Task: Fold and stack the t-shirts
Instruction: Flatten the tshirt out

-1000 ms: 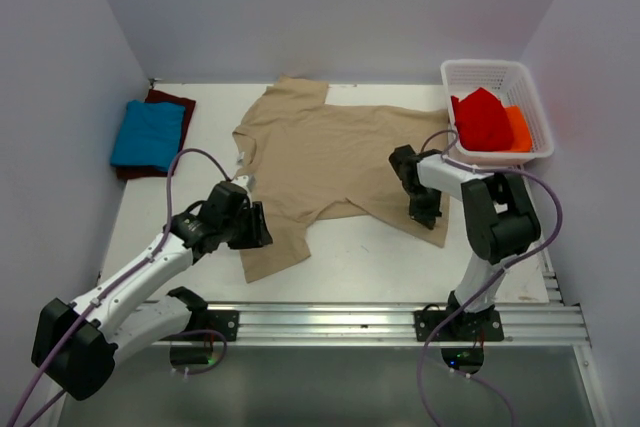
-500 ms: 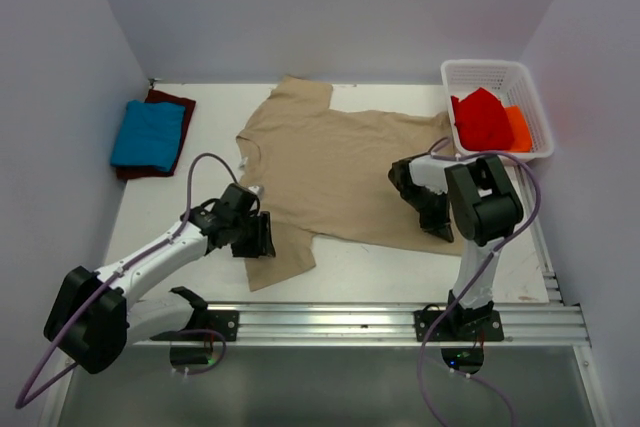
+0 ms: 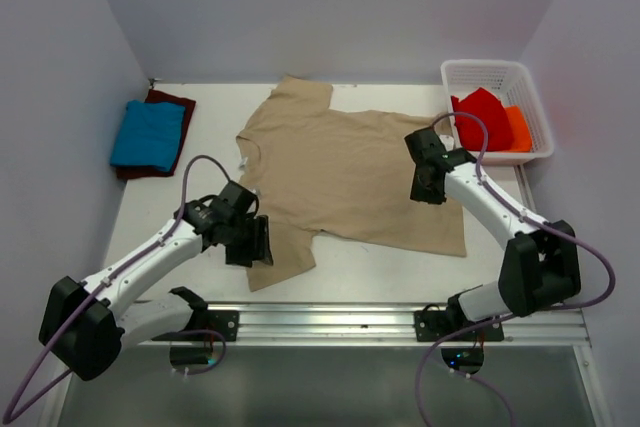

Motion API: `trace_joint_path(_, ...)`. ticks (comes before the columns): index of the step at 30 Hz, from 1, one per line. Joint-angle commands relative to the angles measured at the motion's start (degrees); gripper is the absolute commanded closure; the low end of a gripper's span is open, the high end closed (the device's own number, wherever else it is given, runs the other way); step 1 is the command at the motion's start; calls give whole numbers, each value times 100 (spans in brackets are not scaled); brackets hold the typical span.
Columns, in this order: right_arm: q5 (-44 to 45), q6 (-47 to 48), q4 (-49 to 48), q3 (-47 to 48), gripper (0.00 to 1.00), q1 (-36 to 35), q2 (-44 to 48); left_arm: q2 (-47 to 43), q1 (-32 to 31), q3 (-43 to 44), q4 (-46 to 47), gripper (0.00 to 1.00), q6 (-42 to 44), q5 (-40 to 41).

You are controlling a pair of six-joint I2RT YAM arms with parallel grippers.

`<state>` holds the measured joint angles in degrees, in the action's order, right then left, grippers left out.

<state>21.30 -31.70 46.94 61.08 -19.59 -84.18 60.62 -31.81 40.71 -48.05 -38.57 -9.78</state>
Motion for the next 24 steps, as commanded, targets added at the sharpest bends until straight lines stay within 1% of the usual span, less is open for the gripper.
trace_joint_path(1, -398, 252, -194, 106, 69, -9, 270, 266, -184, -107, -582, 41, -449, -287)
trace_joint_path(3, -512, 305, -272, 1, 67, -9, 481, 345, -456, -230, -582, 41, -774, -235)
trace_joint_path(5, -565, 340, -308, -104, 62, -9, 726, 398, -702, -291, -617, 41, -1037, -69)
trace_joint_path(8, -732, 393, -431, -236, 60, -9, 999, 521, -1019, -301, -583, 42, -1389, 98)
trace_joint_path(11, -873, 410, -466, -289, 60, -9, 1255, 688, -1292, -239, -600, 42, -1618, 432)
trace_joint_path(16, -1075, 428, -493, -439, 59, -9, 1509, 1127, -1380, -151, -433, 42, -1663, 960)
trace_joint_path(17, -1093, 428, -484, -500, 59, -9, 1553, 1197, -1389, -99, -424, 41, -1654, 1352)
trace_joint_path(19, -1137, 437, -475, -553, 59, -9, 1650, 1382, -1380, -19, -363, 40, -1628, 1688)
trace_joint_path(21, -1154, 437, -466, -615, 59, -9, 1721, 1600, -1371, 7, -205, 39, -1558, 1839)
trace_joint_path(24, -1137, 446, -405, -624, 59, -9, 1826, 1943, -1222, -45, 85, 39, -1364, 1796)
